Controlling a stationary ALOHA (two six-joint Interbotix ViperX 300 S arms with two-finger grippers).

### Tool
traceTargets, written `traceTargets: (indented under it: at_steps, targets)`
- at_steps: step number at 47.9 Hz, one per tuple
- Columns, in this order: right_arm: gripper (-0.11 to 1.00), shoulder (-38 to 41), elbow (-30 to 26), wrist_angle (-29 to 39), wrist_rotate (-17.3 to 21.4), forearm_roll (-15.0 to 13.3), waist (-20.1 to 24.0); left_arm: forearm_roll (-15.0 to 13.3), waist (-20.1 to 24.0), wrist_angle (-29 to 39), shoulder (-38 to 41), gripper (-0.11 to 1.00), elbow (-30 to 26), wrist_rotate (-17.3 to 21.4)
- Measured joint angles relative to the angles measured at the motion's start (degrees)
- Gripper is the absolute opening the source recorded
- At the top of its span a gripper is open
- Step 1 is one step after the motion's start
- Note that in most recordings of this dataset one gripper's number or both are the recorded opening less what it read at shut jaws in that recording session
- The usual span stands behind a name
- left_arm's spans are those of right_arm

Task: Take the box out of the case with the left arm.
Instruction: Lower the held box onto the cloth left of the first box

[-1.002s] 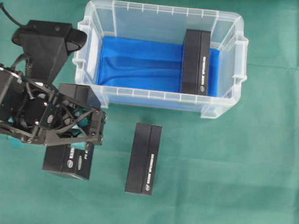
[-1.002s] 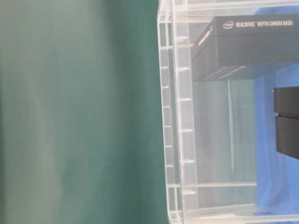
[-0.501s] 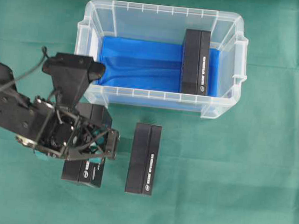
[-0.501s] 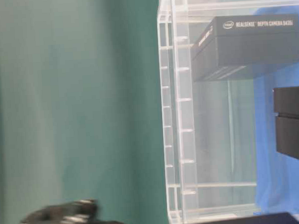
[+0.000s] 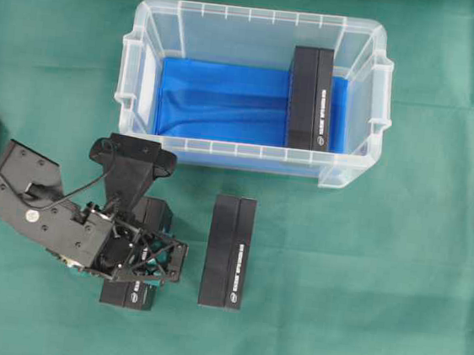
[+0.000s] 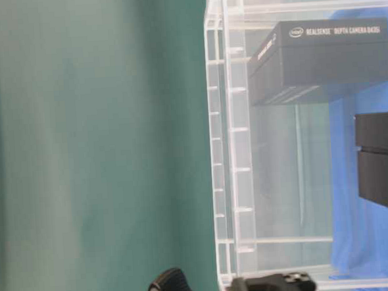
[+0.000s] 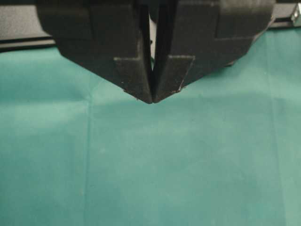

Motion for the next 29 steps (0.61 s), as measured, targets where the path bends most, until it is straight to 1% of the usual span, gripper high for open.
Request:
traceTargets:
  at_steps: [13,21,23,25,27,29]
  targets:
    - [0.03,0.00,0.00,0.00,0.00,0.09,0.00,0.00,0.26,-0.26,-0.53,0.61,1.41,-3.08]
    - [0.03,0.00,0.00,-0.09,0.00,0.09,0.00,-0.09,0.44,-0.26,-0.53,0.61,1.49,-3.52]
    - [0.03,0.00,0.00,0.00,-0.09,0.09,0.00,-0.09,0.53,-0.26,-0.62,0.66,1.41,-3.60]
    - [0.03,0.00,0.00,0.00,-0.09,0.09,0.00,0.00,0.53,-0.26,-0.53,0.79,1.49,-3.52]
    - [0.03,0.00,0.00,-0.09,0.00,0.09,0.00,0.00,0.62,-0.18,-0.53,0.88,1.58,-3.52]
    - [0.03,0.09,0.00,-0.09,-0.09,0.00,0.00,0.00,0.79,-0.09,-0.53,0.95,1.58,-3.43]
